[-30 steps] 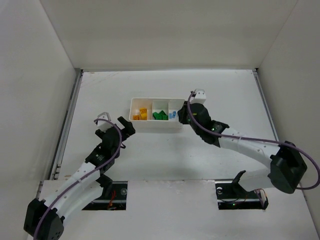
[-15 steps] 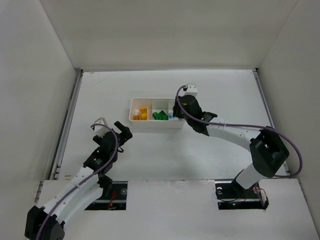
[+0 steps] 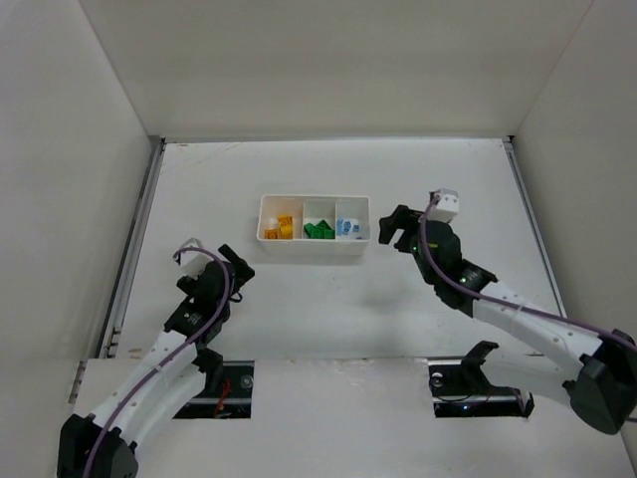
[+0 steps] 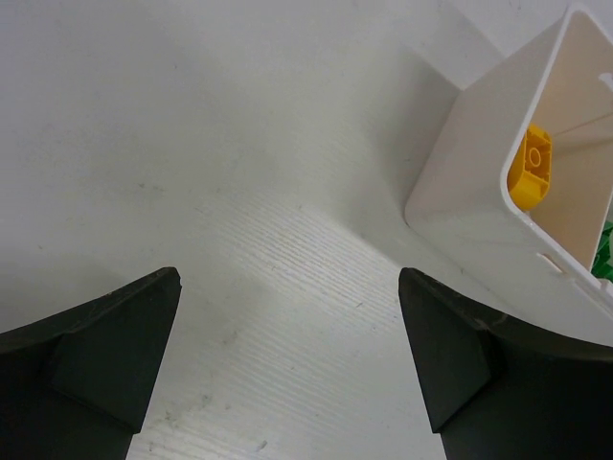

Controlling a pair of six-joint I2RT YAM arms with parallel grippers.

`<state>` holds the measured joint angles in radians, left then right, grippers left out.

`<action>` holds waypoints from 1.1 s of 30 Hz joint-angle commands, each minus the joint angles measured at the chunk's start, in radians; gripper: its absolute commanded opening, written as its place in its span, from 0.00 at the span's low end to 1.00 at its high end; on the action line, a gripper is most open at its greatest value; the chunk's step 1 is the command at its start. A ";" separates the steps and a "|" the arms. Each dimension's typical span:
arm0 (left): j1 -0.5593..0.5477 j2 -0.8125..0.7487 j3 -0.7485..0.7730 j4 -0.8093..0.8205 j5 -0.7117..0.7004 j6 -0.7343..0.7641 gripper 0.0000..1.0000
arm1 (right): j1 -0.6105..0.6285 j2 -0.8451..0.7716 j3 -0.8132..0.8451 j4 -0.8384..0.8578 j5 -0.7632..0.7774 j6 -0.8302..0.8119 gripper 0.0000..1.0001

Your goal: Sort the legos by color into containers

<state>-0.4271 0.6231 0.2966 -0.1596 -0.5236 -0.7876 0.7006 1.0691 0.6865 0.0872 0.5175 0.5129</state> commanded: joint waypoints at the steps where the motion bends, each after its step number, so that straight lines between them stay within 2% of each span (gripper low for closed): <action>1: 0.021 -0.020 0.052 -0.031 -0.009 -0.015 1.00 | -0.032 -0.096 -0.112 0.062 0.081 0.044 1.00; 6: 0.061 -0.052 0.053 -0.067 -0.004 -0.016 1.00 | -0.071 -0.176 -0.235 0.063 0.116 0.111 1.00; 18: 0.135 0.038 0.079 -0.049 0.027 -0.013 1.00 | -0.106 -0.166 -0.367 0.094 0.127 0.243 1.00; 26: 0.196 0.038 0.065 -0.049 0.030 -0.007 1.00 | -0.141 -0.123 -0.363 0.135 0.119 0.271 1.00; 29: 0.207 0.055 0.110 -0.090 0.089 0.020 1.00 | -0.158 -0.077 -0.346 0.128 0.104 0.285 1.00; 33: 0.216 0.078 0.186 -0.181 0.128 0.054 1.00 | -0.213 -0.070 -0.242 0.011 0.046 0.219 1.00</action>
<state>-0.2192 0.6918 0.3988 -0.2802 -0.4358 -0.7708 0.5205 1.0069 0.3389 0.1257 0.5926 0.7685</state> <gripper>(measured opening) 0.997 0.999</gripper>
